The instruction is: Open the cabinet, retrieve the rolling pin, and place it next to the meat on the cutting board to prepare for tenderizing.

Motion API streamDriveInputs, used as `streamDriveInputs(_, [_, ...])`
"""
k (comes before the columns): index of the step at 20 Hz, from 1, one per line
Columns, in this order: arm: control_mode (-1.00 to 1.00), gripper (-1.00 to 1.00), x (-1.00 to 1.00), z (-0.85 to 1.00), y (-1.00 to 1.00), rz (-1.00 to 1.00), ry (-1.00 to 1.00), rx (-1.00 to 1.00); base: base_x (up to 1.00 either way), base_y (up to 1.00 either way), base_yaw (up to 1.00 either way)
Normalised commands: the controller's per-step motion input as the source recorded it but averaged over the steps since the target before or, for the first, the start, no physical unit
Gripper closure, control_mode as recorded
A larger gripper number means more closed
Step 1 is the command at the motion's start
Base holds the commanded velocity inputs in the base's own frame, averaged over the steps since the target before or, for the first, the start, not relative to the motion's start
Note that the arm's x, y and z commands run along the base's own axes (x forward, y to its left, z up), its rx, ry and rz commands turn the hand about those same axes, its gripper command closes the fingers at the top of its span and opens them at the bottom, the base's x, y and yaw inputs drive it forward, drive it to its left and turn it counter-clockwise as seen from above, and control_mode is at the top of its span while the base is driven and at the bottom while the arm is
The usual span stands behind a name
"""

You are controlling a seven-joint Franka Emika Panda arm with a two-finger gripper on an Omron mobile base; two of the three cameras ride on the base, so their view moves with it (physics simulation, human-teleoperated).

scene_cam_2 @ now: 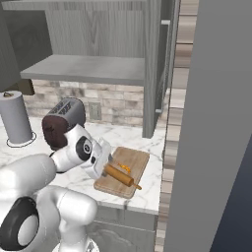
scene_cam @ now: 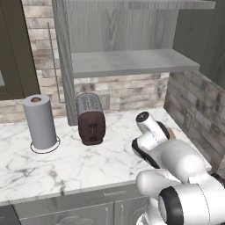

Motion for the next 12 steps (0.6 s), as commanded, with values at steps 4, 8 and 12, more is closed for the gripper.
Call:
streamDriveInputs(4, [-1.0,-1.0,-0.31,0.13,0.27,0.08,-0.17,0.0,0.0,0.0,0.0])
streamDriveInputs(8, [-1.0,-1.0,-0.47,0.03,0.18,0.15,-0.19,0.0,0.0,0.0,0.0])
streamDriveInputs(12, [-1.0,-1.0,-0.54,0.16,0.03,0.19,-0.13,0.0,0.0,0.0,0.0])
